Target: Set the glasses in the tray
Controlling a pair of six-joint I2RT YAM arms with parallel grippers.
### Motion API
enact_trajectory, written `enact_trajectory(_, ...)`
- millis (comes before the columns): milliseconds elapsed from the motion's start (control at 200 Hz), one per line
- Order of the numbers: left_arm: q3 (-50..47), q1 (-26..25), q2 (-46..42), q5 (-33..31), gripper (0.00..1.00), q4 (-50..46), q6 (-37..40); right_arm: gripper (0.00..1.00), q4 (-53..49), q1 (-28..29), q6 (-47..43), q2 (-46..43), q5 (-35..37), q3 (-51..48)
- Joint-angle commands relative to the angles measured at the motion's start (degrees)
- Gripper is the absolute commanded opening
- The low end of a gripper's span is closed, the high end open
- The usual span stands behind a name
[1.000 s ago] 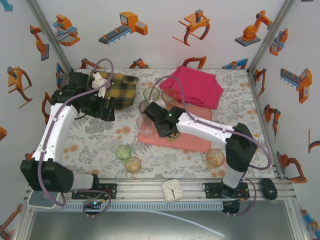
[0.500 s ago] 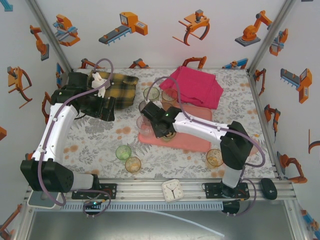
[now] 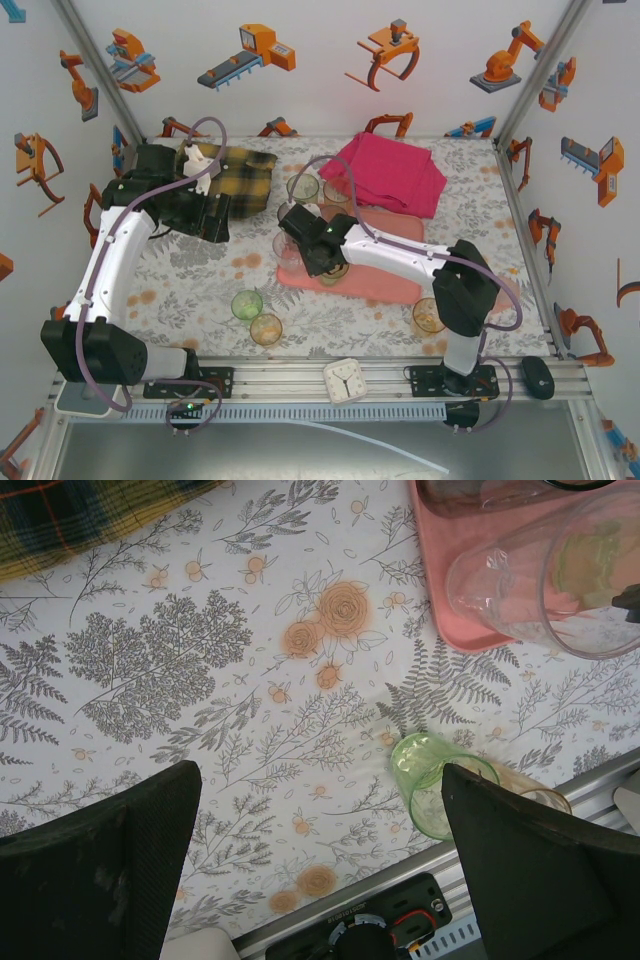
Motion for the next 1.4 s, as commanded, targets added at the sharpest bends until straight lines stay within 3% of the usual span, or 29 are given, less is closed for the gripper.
enact_trajectory(0, 1.42, 0.3, 0.18, 0.81, 0.98, -0.29, -0.56, 0.1, 0.18, 0.53, 0.52, 0.97, -0.15, 2.05)
enact_trajectory(726, 1.99, 0.31, 0.73, 1.36, 0.98, -0.49, -0.64, 0.33, -0.6, 0.48, 0.38, -1.09, 0.71, 0.75)
enact_trajectory(1392, 3.96, 0.24, 1.9, 2.0, 0.98, -1.23, -0.88, 0.38, -3.42, 0.61, -0.83, -7.82, 3.28, -0.08)
